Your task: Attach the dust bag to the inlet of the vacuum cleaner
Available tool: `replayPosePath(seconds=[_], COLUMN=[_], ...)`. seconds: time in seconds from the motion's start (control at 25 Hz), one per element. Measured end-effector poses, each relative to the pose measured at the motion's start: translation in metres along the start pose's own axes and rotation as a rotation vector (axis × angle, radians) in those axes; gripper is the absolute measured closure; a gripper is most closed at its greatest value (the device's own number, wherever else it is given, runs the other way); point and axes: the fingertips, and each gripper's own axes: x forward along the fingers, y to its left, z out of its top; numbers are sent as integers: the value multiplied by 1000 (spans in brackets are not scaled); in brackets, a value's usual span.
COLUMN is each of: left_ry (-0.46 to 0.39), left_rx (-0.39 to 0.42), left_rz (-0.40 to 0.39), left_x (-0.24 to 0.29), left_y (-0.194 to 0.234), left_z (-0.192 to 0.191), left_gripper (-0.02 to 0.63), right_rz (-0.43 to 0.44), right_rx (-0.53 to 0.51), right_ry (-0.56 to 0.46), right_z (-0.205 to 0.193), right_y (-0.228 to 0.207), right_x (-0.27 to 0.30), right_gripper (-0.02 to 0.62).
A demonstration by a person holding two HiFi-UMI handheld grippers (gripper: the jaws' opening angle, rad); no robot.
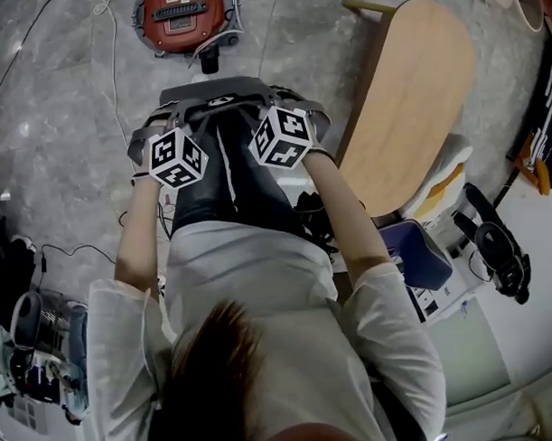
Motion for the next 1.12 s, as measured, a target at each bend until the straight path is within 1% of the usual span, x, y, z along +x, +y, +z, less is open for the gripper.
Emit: replayPosePath(seconds=[0.08,0.2,0.28,0.44,0.56,0.64,0.72,0.8,0.88,0.96,1.04,1.12], left_ry=[4,7,2,-32,-24,-18,-36,-69,-92,-90,-72,-50], left_rx=[-16,-33,-41,-88,-103,-114,-124,-152,-200,-226,-214,-186], left_rz=[-16,-63,-87,-91,-107,-135,-153,-139,-114,-108,-117,-131], left_x=[21,49,61,75,92,100,101,102,105,113,125,138], left_y=[1,-2,-3,5,7,4,4,8,15,21,23,23], left_z=[-16,-33,-39,-43,-52,-57,-56,-53,-56,-64,-74,-87], left_gripper=[566,566,566,566,566,566,568,568,568,568,568,568], right_rz=[18,70,99,112,151,210,281,324,316,277,233,194], right_rx=[67,152,186,234,280,263,170,76,29,17,31,65], right_ry=[1,2,-1,-19,-7,29,75,102,103,96,87,72], right_z=[-11,-27,-34,-37,-46,-52,-53,-49,-44,-44,-50,-58], right_y=[2,6,3,-13,-16,-14,-18,-27,-38,-43,-43,-38], right_x=[24,51,62,72,89,98,100,100,105,115,130,148], right_gripper=[560,560,555,549,548,545,545,545,548,552,556,558])
